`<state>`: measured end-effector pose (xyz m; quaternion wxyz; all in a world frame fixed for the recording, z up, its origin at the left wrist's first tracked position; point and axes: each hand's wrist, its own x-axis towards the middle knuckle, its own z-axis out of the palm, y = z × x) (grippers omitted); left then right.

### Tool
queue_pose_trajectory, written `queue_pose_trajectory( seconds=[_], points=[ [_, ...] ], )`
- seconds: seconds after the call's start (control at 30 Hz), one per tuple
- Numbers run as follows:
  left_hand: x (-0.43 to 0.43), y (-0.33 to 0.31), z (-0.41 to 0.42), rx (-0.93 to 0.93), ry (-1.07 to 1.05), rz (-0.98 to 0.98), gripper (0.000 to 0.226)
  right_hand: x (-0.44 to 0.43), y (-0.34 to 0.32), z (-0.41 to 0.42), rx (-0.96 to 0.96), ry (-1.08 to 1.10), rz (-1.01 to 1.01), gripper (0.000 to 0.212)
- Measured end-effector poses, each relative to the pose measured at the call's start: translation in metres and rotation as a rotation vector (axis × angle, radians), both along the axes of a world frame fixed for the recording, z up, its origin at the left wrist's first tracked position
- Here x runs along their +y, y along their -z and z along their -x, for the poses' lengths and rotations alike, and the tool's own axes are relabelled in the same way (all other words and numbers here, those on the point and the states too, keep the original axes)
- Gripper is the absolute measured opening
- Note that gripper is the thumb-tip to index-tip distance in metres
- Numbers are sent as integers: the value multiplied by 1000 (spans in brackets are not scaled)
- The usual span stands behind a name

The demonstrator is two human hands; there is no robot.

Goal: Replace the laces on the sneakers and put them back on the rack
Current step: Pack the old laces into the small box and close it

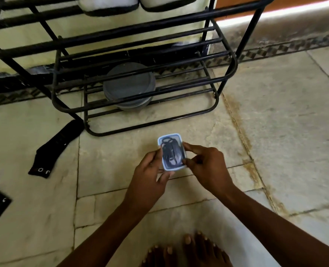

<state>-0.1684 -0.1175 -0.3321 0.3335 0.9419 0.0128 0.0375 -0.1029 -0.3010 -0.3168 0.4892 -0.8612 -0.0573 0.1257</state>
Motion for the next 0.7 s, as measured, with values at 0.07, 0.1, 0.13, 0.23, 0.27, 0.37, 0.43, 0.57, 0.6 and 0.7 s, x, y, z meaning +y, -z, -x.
queue_pose_trajectory(
  seconds=[0.07,0.1,0.13,0.23,0.27,0.37,0.43,0.57,0.6,0.7],
  points=[
    [-9,-18,-5,-92,27,-56,68,-8,-19,0,-56,43,-93,48],
    [-13,-27,-9,-139,35,-83,67,-11,-27,-2,-81,60,-153,49],
    [-16,-35,-13,-182,38,-100,66,-15,-36,-3,-92,70,-216,51],
    [-22,-62,-35,-316,68,-139,61,-24,-57,-14,-124,79,-353,60],
    [-24,-69,-43,-346,80,-153,61,-25,-62,-19,-143,76,-367,61],
    [-29,-87,-72,-396,84,-157,59,-28,-76,-42,-221,94,-405,62],
    [-32,-98,-95,-389,77,-142,57,-28,-83,-63,-276,111,-387,60],
    [-36,-113,-145,-323,111,-154,56,-28,-89,-111,-335,125,-294,58],
    [-36,-114,-158,-305,121,-155,56,-27,-89,-122,-346,131,-272,58],
    [-35,-110,-196,-278,120,-159,54,-26,-84,-155,-394,137,-211,55]
  ],
)
